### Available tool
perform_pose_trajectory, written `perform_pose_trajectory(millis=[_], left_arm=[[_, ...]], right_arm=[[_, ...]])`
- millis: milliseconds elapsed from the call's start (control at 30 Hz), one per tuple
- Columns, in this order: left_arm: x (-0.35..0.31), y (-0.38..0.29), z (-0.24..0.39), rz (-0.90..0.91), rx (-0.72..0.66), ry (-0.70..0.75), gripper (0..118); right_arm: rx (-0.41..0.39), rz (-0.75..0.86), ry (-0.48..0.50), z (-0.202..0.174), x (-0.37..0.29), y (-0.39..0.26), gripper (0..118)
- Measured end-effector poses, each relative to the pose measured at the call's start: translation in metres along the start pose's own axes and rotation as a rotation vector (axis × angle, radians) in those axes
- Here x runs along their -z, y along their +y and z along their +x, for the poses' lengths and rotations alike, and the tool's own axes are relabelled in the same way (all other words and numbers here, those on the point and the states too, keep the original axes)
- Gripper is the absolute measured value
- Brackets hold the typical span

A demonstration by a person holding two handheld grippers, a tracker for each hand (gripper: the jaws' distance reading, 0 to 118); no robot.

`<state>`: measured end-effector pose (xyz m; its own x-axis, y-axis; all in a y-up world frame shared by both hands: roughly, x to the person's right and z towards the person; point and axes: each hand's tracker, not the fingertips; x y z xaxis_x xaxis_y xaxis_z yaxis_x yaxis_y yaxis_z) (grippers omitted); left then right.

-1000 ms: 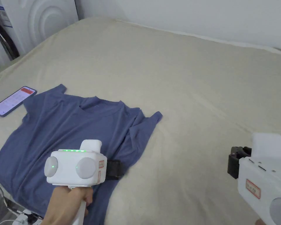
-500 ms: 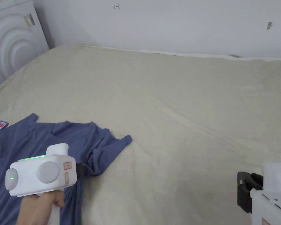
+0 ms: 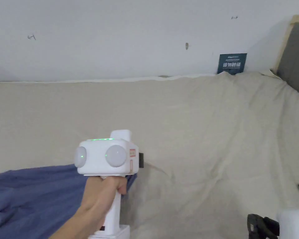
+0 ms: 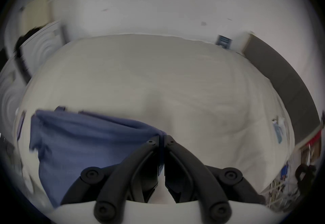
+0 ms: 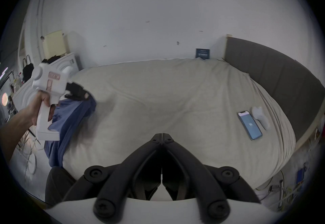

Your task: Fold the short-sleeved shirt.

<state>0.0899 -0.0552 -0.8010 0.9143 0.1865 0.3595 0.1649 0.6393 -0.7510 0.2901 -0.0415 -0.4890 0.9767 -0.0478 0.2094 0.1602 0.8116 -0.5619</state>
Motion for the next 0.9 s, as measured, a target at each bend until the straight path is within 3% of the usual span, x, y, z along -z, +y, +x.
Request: perform_pose_trajectory(millis=[233,333,467,500,533,567,600,633,667,700,833,900], left_arm=[[0.096,0.021,0.186,-0.063,0.127,-0.3,5],[0.128,0.004,0.219,-0.129,0.131,-0.323,5],[0.159,-0.013,0.21,-0.198,0.123,-0.296,5],[0.165,-0.013,0.206,-0.224,0.124,-0.292,24],[0.169,-0.011,0.202,-0.225,0.123,-0.282,73],[0.167,-0.011,0.196,-0.22,0.142,-0.247,110],[0.155,-0.019,0.191,-0.241,0.189,-0.2,118],[0.152,-0.019,0.184,-0.271,0.212,-0.184,118],[0.14,-0.02,0.166,-0.195,0.181,-0.229,106],[0.129,-0.021,0.15,-0.211,0.186,-0.214,103],[0.018,-0.037,0.049,-0.147,0.13,-0.198,107],[-0.028,-0.05,-0.008,-0.132,0.12,-0.109,107]], right_arm=[[0.074,-0.047,-0.111,0.043,0.008,0.001,0],[0.091,-0.07,-0.136,0.054,0.014,-0.001,0],[0.095,-0.099,-0.134,0.065,0.027,-0.012,0],[0.092,-0.106,-0.135,0.06,0.028,-0.009,0],[0.091,-0.11,-0.132,0.059,0.029,-0.009,0],[0.093,-0.113,-0.13,0.057,0.029,-0.009,0],[0.098,-0.117,-0.126,0.054,0.029,-0.009,0],[0.106,-0.112,-0.113,0.05,0.027,-0.006,0],[0.108,-0.106,-0.104,0.045,0.025,-0.005,0],[0.108,-0.097,-0.093,0.04,0.023,-0.004,0],[0.084,-0.054,-0.019,0.015,0.009,-0.001,0],[0.066,-0.044,0.023,0.001,0.004,-0.003,0]])
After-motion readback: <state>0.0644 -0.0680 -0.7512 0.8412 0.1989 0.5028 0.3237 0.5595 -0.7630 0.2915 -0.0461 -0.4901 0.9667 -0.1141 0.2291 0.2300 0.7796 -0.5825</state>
